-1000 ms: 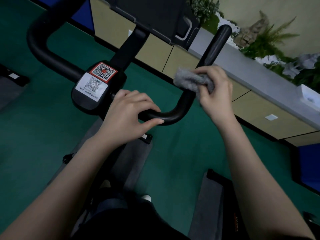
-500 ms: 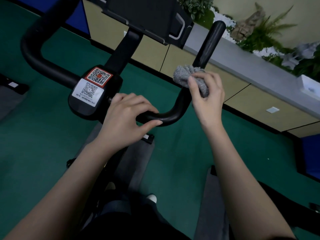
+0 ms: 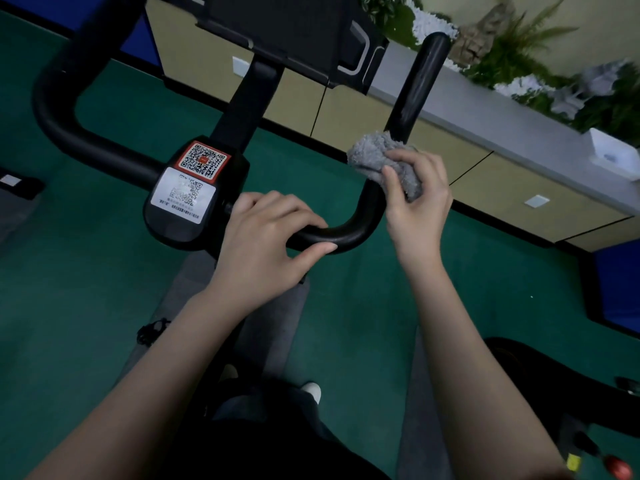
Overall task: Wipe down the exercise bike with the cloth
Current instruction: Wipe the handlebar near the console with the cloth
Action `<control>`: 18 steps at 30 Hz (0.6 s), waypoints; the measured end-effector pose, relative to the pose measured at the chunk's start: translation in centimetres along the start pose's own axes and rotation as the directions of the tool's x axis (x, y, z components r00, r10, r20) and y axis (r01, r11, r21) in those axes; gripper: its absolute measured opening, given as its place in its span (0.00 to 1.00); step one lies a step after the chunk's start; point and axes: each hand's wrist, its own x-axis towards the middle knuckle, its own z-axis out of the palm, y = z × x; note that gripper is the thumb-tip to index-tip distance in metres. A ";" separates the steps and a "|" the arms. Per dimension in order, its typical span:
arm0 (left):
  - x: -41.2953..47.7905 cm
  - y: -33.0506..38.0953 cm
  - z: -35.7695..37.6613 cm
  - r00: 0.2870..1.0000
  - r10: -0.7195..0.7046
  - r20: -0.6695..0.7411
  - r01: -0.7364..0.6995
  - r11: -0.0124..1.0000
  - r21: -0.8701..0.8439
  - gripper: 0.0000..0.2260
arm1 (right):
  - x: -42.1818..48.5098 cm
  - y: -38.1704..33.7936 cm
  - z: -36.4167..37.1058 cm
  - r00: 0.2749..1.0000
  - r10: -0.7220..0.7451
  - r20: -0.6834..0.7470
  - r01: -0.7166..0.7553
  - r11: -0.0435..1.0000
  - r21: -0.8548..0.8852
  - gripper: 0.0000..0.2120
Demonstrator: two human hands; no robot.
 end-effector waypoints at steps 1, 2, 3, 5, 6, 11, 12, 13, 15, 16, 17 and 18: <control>0.0 0.0 0.0 1.000 -0.002 0.002 0.002 1.000 -0.004 0.13 | -0.5 0.0 0.1 0.999 0.025 -0.020 -0.025 1.000 0.013 0.05; -0.1 0.0 -0.1 1.000 -0.005 0.004 0.005 1.000 -0.007 0.13 | -1.3 0.0 0.1 0.998 0.052 -0.045 -0.050 0.998 0.027 0.05; -0.1 0.1 -0.1 1.000 -0.010 0.008 0.010 1.000 -0.009 0.13 | -2.3 0.0 0.1 0.994 0.083 -0.071 -0.080 0.996 0.045 0.05; -0.1 0.1 -0.1 1.000 -0.015 0.017 0.016 1.000 -0.007 0.13 | -4.0 -0.2 0.3 0.980 0.153 -0.129 -0.140 0.985 0.105 0.06; 0.0 0.1 -0.2 1.000 -0.014 0.020 0.014 1.000 -0.003 0.13 | -4.4 -0.4 0.6 0.969 0.187 -0.159 -0.165 0.976 0.141 0.06; 0.0 0.1 -0.2 1.000 -0.002 0.025 0.002 1.000 0.014 0.13 | -4.2 -1.2 1.7 0.914 0.319 -0.252 -0.255 0.932 0.256 0.06; -0.1 0.0 -0.2 1.000 0.000 0.025 0.000 1.000 0.017 0.13 | -4.7 -1.3 1.7 0.909 0.327 -0.258 -0.257 0.928 0.268 0.06; -0.1 0.0 -0.2 1.000 0.001 0.023 -0.002 1.000 0.019 0.13 | -5.4 -1.4 1.8 0.904 0.333 -0.267 -0.259 0.926 0.276 0.05; 0.0 0.0 -0.2 1.000 0.008 0.022 -0.008 1.000 0.022 0.13 | -6.6 -1.4 1.9 0.893 0.342 -0.293 -0.257 0.921 0.291 0.05; 0.0 0.0 -0.2 1.000 0.013 0.025 -0.014 1.000 0.025 0.13 | -6.7 -1.3 2.0 0.889 0.345 -0.302 -0.257 0.920 0.295 0.05; 0.1 0.0 -0.3 0.999 0.020 0.029 -0.021 0.999 0.028 0.13 | -6.5 -1.1 2.1 0.886 0.349 -0.306 -0.259 0.919 0.298 0.05; 0.1 0.0 -0.4 0.999 0.027 0.036 -0.028 0.999 0.029 0.14 | -5.9 -0.9 2.1 0.882 0.360 -0.305 -0.267 0.914 0.305 0.05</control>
